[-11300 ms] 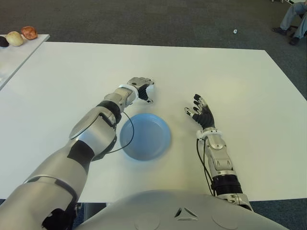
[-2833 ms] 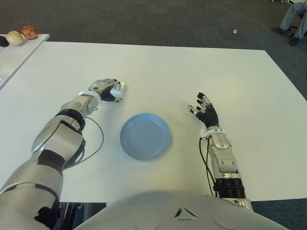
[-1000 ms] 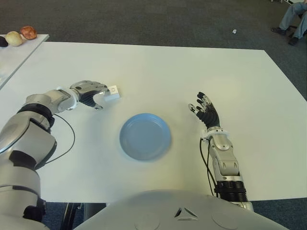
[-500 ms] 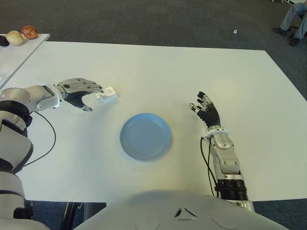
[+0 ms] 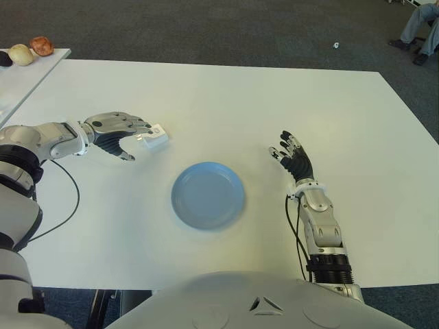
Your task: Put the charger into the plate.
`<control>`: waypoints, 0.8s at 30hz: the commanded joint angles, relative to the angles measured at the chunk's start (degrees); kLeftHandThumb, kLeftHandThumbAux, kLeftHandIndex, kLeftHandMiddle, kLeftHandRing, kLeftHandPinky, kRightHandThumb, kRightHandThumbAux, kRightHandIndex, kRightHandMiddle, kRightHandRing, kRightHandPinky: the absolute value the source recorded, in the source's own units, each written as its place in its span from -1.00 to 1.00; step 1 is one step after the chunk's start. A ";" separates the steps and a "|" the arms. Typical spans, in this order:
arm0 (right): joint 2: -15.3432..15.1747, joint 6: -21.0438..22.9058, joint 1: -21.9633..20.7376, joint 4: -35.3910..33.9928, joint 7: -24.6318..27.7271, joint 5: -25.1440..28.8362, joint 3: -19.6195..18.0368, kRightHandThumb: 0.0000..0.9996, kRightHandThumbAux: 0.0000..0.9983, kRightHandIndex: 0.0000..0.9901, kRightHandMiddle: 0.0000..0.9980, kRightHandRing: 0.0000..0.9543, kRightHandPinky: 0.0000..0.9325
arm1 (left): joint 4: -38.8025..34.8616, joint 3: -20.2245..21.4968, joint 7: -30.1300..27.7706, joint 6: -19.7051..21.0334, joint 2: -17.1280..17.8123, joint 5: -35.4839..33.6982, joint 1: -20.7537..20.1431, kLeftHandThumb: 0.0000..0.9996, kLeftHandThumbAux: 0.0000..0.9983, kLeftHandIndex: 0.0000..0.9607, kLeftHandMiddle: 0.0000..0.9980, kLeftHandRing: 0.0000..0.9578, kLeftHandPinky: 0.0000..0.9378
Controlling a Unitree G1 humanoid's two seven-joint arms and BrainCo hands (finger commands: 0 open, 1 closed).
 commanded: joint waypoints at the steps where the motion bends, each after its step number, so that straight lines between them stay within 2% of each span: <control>1: 0.29 -0.45 -0.44 1.15 -0.10 0.62 0.03 -1.00 0.53 -1.00 -0.95 -0.96 -0.88 | -0.10 1.24 0.60 -0.52 -0.60 -0.64 1.26 -1.00 -0.02 -1.00 -0.97 -0.99 -0.96; 15: 0.31 -0.83 -0.46 1.91 -0.75 0.12 -0.02 -1.00 0.56 -1.00 -0.95 -0.97 -0.90 | -1.20 4.44 0.06 0.04 -3.47 -2.72 1.86 -1.00 0.02 -1.00 -1.00 -1.00 -0.98; 19: 0.30 -0.96 -0.61 2.28 -0.87 0.19 -0.14 -1.00 0.58 -1.00 -0.96 -0.97 -0.89 | -1.80 5.78 -1.94 1.80 -5.94 -4.51 1.29 -0.96 0.00 -1.00 -1.00 -1.00 -0.98; 24: 0.28 -1.53 -1.09 3.40 -1.11 0.13 -0.27 -0.94 0.60 -1.00 -0.96 -0.97 -0.89 | -0.96 8.33 -6.57 5.79 -10.43 -8.93 1.19 -0.78 -0.06 -1.00 -1.00 -1.00 -0.87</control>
